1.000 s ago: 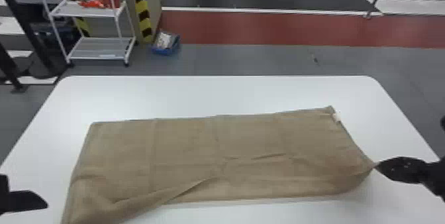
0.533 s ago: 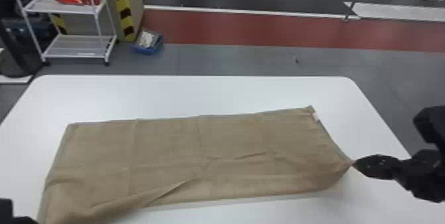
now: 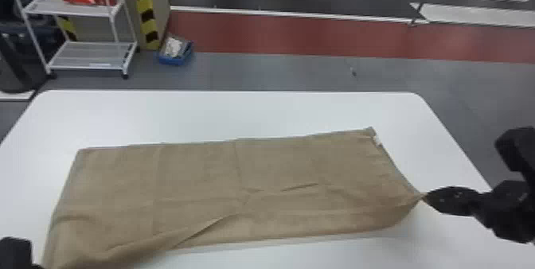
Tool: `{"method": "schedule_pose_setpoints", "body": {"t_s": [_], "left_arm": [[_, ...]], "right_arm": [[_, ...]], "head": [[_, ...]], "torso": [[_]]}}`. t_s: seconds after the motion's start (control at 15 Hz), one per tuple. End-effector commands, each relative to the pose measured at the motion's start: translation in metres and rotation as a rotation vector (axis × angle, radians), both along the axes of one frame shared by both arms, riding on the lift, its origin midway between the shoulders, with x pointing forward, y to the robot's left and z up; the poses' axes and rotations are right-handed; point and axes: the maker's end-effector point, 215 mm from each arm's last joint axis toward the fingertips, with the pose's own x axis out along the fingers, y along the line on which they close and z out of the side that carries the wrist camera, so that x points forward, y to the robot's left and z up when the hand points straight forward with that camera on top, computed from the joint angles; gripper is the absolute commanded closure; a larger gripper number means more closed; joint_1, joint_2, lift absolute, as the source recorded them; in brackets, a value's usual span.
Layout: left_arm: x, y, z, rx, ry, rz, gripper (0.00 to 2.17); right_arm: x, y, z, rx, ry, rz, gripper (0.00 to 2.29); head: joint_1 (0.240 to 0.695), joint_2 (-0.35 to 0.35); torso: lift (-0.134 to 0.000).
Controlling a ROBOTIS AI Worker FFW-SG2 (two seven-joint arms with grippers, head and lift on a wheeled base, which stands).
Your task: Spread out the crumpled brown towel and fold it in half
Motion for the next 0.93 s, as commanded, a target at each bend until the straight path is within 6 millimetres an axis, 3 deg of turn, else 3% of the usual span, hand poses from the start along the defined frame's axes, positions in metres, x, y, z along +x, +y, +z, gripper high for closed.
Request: {"method": "schedule_pose_setpoints", "body": {"t_s": [0.0,0.2,0.27,0.33,0.67,0.87], "left_arm": [[0.002,0.004,-0.005,0.001,0.009,0.009,0.73],[0.004,0.008,-0.011,0.002,0.023,0.015,0.73],[0.004,0.012,-0.011,0.010,0.027,0.023,0.93],[0.006,0.016,-0.010,0.014,0.020,0.036,1.41],[0.009,0.028,0.003,0.013,0.029,0.052,1.46],[0.023,0.030,0.038,0.016,0.008,0.019,1.46]], "right_arm": [[-0.002,-0.001,0.000,0.002,0.004,-0.007,1.65],[-0.002,-0.004,0.004,-0.002,-0.004,-0.015,1.65],[-0.002,-0.004,0.004,-0.001,-0.004,-0.016,1.65],[-0.002,-0.004,0.004,-0.001,-0.004,-0.016,1.65],[0.001,-0.006,0.007,0.000,-0.012,-0.016,1.65],[0.010,-0.016,0.020,0.005,-0.036,-0.041,1.65]], "head": [[0.695,-0.108],[0.695,-0.104],[0.695,-0.102],[0.695,-0.101],[0.695,-0.076],[0.695,-0.072]], "torso": [[-0.125],[-0.125],[-0.125],[-0.125],[-0.125],[-0.125]]}}
